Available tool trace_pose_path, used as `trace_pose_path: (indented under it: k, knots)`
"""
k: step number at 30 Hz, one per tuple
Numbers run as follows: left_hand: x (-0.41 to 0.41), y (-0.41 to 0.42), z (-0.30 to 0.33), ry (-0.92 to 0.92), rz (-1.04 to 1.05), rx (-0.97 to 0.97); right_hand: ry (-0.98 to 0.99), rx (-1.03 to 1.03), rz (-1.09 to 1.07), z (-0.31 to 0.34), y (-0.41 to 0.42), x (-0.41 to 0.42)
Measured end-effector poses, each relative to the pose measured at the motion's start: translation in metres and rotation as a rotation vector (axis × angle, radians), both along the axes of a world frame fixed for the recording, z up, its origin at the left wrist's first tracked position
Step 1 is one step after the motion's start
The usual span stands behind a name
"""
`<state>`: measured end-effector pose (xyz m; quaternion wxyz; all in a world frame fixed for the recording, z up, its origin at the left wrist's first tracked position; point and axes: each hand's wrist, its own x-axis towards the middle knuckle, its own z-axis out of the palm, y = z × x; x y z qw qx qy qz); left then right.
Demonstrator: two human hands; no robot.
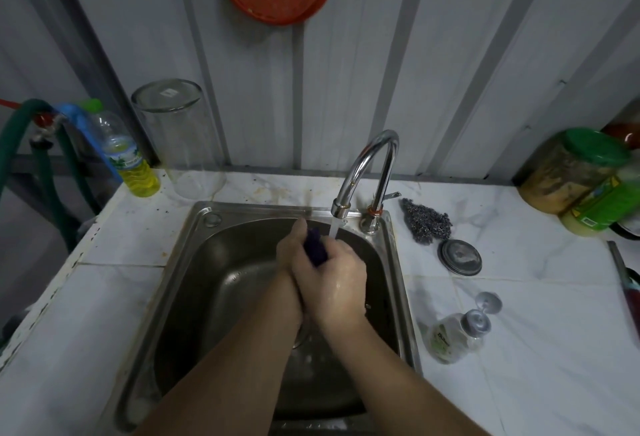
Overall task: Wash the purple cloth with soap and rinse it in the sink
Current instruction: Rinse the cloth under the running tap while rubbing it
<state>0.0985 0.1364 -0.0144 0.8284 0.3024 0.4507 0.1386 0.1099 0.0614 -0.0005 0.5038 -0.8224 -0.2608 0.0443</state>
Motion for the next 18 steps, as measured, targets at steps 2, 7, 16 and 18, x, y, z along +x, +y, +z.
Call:
trace_pose_path:
  k: [2, 7, 16, 18]
  knots:
    - [0.001, -0.004, 0.010, 0.078, 0.022, 0.167, 0.150, -0.003, 0.003, 0.002, 0.006, 0.018]
    - [0.003, -0.019, 0.021, 0.181, -0.069, 0.166, 0.363, -0.120, -0.104, -0.004, 0.017, 0.066]
    - [-0.001, -0.011, 0.022, 0.020, 0.075, 0.107, 0.888, -0.025, -0.026, -0.024, -0.010, 0.056]
    - [-0.005, -0.004, 0.026, 0.026, 0.083, 0.063, 0.824, 0.039, 0.011, -0.031, -0.017, 0.050]
